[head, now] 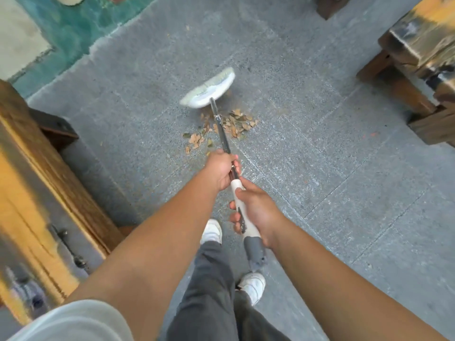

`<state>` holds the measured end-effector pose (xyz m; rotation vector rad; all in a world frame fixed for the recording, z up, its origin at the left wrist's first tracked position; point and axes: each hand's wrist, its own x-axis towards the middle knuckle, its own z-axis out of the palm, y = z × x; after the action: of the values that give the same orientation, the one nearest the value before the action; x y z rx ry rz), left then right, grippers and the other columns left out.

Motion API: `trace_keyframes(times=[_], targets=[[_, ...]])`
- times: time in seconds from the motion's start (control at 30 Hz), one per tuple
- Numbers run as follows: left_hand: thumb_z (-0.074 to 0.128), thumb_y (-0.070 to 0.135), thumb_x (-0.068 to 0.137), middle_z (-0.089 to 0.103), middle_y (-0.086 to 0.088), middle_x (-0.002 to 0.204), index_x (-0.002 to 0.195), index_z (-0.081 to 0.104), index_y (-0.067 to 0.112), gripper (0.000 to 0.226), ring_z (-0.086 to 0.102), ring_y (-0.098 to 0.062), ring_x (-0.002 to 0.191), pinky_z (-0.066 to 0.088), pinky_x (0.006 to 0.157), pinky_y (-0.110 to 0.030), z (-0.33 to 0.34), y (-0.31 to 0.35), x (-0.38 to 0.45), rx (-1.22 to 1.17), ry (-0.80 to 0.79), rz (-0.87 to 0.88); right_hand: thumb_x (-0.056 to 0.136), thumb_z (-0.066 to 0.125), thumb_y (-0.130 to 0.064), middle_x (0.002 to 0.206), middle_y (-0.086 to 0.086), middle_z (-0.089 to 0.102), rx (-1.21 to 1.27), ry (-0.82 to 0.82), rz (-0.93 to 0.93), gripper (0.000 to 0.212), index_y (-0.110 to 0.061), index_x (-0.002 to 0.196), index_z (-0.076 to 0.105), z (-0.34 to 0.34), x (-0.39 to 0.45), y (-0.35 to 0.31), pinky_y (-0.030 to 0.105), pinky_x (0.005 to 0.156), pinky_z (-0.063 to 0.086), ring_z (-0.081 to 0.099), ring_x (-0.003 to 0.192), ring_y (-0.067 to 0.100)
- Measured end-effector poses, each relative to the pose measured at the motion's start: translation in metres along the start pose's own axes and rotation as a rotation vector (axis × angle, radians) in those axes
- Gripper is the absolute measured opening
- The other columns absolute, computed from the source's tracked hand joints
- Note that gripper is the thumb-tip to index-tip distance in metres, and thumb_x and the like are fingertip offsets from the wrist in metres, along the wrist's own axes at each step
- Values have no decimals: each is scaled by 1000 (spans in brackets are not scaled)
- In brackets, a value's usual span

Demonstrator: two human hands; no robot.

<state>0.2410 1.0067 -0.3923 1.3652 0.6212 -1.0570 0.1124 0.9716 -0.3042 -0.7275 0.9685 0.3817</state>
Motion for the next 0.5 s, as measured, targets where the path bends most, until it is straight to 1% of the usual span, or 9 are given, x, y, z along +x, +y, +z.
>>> trace_keyframes(times=[0.1, 0.13, 0.23, 0.33, 0.4, 0.5], targets=[[36, -3, 94, 46, -4, 67, 99, 42, 7, 13, 40, -10, 44, 37, 38, -22, -15, -1, 3, -109, 68, -7, 98, 42, -13, 68, 8, 50, -119, -47, 38, 36, -35, 123, 55, 0, 8, -10, 22, 40, 39, 45, 41, 15], [35, -3, 94, 47, -4, 67, 99, 43, 6, 14, 40, -9, 43, 37, 37, -22, -24, -1, 5, -148, 91, -16, 98, 42, -14, 68, 8, 51, -164, -56, 58, 37, -35, 125, 54, 5, 14, -11, 23, 40, 40, 46, 41, 16], [33, -3, 94, 47, -3, 66, 89, 43, 8, 15, 40, -9, 46, 36, 37, -22, -51, -6, 16, -235, 164, -48, 98, 44, -15, 67, 8, 53, -308, -64, 119, 37, -35, 128, 51, 20, 34, -10, 25, 42, 41, 48, 42, 16], [32, -4, 93, 44, -4, 64, 91, 43, 6, 15, 39, -10, 46, 35, 36, -21, -71, -13, 29, -275, 233, -90, 99, 43, -12, 67, 9, 53, -417, -85, 188, 42, -34, 135, 46, 29, 56, -13, 24, 40, 41, 48, 41, 16], [30, -5, 93, 44, -5, 64, 94, 43, 4, 17, 39, -11, 46, 36, 36, -21, -75, -17, 45, -292, 273, -135, 99, 42, -11, 66, 10, 52, -470, -81, 244, 44, -32, 138, 43, 28, 72, -19, 24, 40, 41, 48, 40, 16], [29, -6, 92, 46, -5, 63, 91, 46, 3, 19, 38, -11, 46, 35, 37, -21, -63, -26, 62, -310, 303, -185, 100, 41, -12, 64, 8, 52, -589, -83, 276, 45, -34, 138, 42, 14, 87, -29, 23, 40, 41, 47, 42, 15]])
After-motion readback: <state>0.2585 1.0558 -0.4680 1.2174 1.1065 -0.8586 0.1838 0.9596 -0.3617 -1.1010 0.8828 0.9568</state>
